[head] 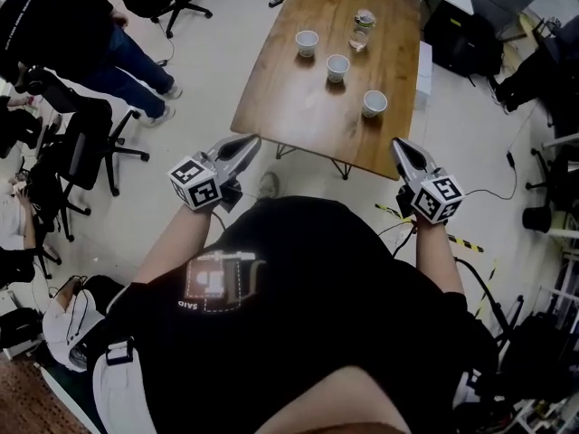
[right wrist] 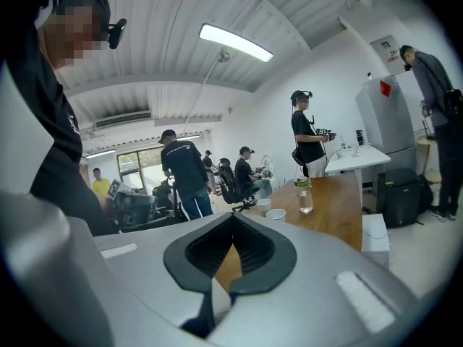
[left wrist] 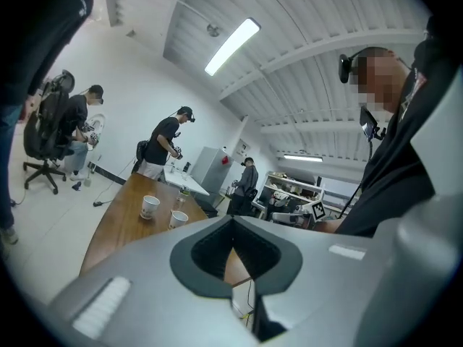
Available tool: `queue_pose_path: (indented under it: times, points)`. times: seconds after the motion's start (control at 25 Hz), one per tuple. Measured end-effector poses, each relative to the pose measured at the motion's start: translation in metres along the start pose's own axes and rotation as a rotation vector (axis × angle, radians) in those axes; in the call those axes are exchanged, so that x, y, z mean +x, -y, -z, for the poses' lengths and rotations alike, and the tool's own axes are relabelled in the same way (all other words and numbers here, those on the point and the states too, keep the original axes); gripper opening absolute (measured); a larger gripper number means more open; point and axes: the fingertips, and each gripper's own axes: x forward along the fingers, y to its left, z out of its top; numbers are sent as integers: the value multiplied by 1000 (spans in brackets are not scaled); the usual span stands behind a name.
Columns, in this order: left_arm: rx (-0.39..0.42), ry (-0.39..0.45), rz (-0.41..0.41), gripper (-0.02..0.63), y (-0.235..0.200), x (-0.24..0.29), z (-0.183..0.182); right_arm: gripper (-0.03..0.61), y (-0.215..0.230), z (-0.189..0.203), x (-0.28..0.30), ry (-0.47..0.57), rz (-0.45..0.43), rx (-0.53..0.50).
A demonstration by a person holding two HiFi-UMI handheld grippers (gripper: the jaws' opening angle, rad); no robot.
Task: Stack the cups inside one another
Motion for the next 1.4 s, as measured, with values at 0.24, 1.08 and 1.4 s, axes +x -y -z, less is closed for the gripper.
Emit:
queue_pose_path:
  times: [0.24, 1.08, 1.4]
  points:
    - [-15, -45, 124, 2, -79, 55, -20, 14, 36, -22, 53, 4, 124, -5]
    - [-69, -108, 77, 2, -151, 159, -45, 33, 139, -56, 151, -129, 43, -97]
    - [-87, -65, 10, 2, -155, 141, -41, 67, 128, -79, 218, -158, -70, -216]
